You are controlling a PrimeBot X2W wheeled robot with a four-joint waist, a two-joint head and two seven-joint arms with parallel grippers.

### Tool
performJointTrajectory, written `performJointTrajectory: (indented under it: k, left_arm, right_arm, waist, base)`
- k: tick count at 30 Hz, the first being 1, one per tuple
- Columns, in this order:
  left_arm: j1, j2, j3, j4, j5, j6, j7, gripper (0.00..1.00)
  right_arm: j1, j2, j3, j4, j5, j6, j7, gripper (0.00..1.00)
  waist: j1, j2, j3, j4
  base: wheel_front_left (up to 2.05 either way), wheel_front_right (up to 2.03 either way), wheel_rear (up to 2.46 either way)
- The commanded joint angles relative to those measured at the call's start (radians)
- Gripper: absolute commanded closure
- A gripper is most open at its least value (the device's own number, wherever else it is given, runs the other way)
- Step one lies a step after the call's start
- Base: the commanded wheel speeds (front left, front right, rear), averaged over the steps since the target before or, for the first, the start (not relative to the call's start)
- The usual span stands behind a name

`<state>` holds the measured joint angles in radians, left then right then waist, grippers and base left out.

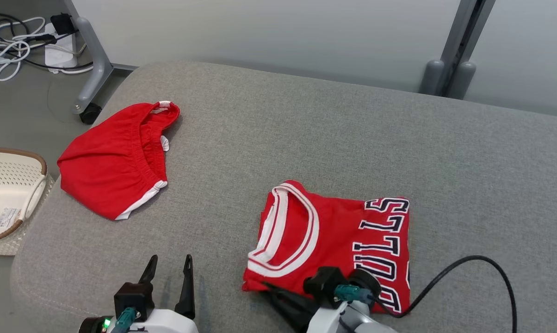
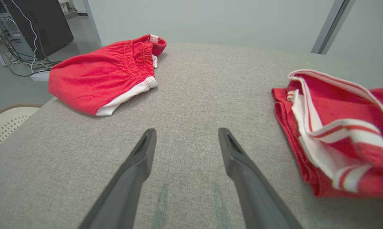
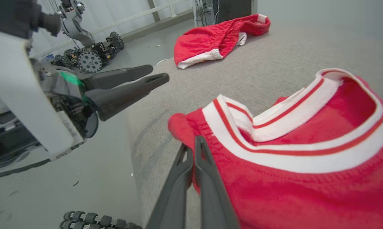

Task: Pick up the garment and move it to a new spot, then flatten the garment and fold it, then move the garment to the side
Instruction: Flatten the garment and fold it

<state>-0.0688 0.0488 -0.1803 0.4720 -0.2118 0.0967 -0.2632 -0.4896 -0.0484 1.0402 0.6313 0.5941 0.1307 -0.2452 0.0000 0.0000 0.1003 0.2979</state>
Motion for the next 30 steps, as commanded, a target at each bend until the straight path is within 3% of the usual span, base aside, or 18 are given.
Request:
performJointTrajectory:
  k: [1, 2, 3, 4, 10, 14, 19, 25, 30]
  left_arm:
    - [-0.019, 0.004, -0.007, 0.003, -0.006, 0.001, -0.002, 0.00]
    - [-0.023, 0.003, -0.013, 0.006, -0.008, 0.000, -0.002, 0.00]
    - [-0.027, 0.004, -0.016, 0.008, -0.008, 0.002, -0.002, 0.00]
    - [-0.031, 0.004, -0.019, 0.010, -0.009, 0.003, -0.002, 0.00]
    - [-0.037, 0.004, -0.016, 0.006, -0.005, 0.011, -0.002, 0.00]
    - [-0.033, 0.004, 0.007, -0.009, 0.015, 0.013, -0.002, 0.00]
    - [-0.016, 0.005, 0.037, -0.016, 0.030, 0.004, -0.002, 0.00]
    - [-0.001, 0.004, 0.062, -0.021, 0.046, 0.004, -0.002, 0.00]
    - [0.015, 0.004, 0.083, -0.025, 0.057, 0.008, -0.002, 0.00]
  right_arm:
    - [-0.024, -0.007, 0.056, 0.003, 0.029, 0.000, 0.010, 1.00]
    - [-0.029, -0.008, 0.076, 0.011, 0.047, 0.000, 0.008, 0.93]
    - [-0.035, -0.008, 0.092, 0.024, 0.057, 0.000, 0.006, 0.41]
    - [-0.038, -0.007, 0.102, 0.039, 0.068, 0.000, 0.005, 0.00]
    - [-0.058, -0.006, 0.056, 0.074, 0.108, 0.000, -0.018, 0.00]
    - [-0.022, -0.043, -0.192, 0.053, 0.010, 0.000, -0.021, 0.00]
    - [0.106, -0.035, -0.511, -0.010, -0.165, 0.000, -0.021, 0.00]
    - [0.242, -0.023, -0.768, -0.088, -0.327, 0.000, -0.021, 0.00]
    - [0.325, -0.008, -0.904, -0.141, -0.414, 0.000, -0.021, 0.00]
  waist:
    - [0.0000, 0.0000, -0.001, -0.001]
    - [0.0000, 0.0000, -0.002, -0.002]
    - [0.0000, 0.0000, -0.002, -0.004]
    - [0.0000, 0.0000, -0.002, -0.006]
    - [0.0000, 0.0000, -0.007, -0.039]
    - [0.0000, 0.0000, -0.020, -0.088]
    - [0.0000, 0.0000, -0.041, -0.156]
    - [0.0000, 0.0000, -0.063, -0.225]
    - [0.0000, 0.0000, -0.081, -0.267]
  base:
    - [0.00, 0.00, 0.00]
    - [0.00, 0.00, 0.00]
    - [0.00, 0.00, 0.00]
    - [0.00, 0.00, 0.00]
    - [0.00, 0.00, 0.00]
    - [0.00, 0.00, 0.00]
    - [0.00, 0.00, 0.00]
    - [0.00, 0.00, 0.00]
    - [0.00, 0.00, 0.00]
